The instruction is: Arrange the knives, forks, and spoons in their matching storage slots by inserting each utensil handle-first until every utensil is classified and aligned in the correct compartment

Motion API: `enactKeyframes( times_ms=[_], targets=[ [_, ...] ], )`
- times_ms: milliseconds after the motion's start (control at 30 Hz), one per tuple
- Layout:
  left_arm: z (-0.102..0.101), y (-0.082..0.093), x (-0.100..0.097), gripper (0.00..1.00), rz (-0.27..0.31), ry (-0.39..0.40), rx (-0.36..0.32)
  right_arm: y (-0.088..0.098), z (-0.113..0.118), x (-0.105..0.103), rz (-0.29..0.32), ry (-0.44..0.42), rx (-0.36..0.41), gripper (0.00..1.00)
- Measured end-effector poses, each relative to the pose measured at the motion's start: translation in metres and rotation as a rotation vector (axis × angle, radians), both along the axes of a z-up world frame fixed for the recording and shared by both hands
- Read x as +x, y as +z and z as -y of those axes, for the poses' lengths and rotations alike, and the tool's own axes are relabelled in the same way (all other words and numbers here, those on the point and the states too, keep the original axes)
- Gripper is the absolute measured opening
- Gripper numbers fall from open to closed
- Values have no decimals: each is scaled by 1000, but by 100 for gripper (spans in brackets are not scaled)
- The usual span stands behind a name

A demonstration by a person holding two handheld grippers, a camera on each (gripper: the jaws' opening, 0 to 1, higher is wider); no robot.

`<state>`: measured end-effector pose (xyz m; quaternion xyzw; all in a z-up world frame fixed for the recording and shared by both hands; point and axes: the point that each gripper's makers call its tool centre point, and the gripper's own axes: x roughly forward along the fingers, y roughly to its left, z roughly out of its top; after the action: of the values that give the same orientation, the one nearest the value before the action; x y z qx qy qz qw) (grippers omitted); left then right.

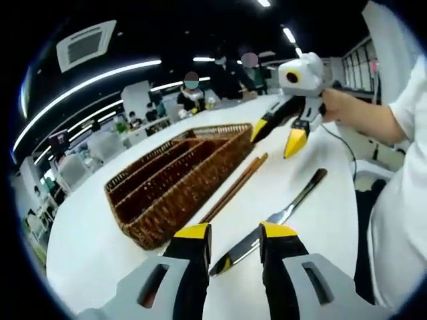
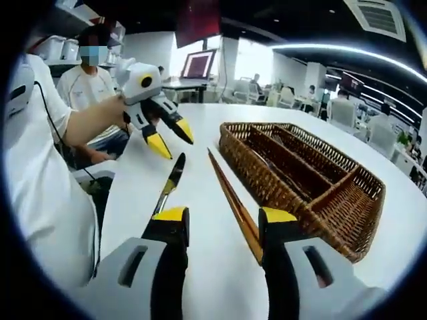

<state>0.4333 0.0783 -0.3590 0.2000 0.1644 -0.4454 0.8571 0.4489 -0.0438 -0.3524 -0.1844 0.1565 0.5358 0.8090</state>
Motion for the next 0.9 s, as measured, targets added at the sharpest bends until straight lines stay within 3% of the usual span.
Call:
enactKeyframes(
  times_ms=[900],
  targets=[
    [-3,-19,-9,27,-74,-65,84,-9,-31,-41,-24,82,-20,44]
  ],
)
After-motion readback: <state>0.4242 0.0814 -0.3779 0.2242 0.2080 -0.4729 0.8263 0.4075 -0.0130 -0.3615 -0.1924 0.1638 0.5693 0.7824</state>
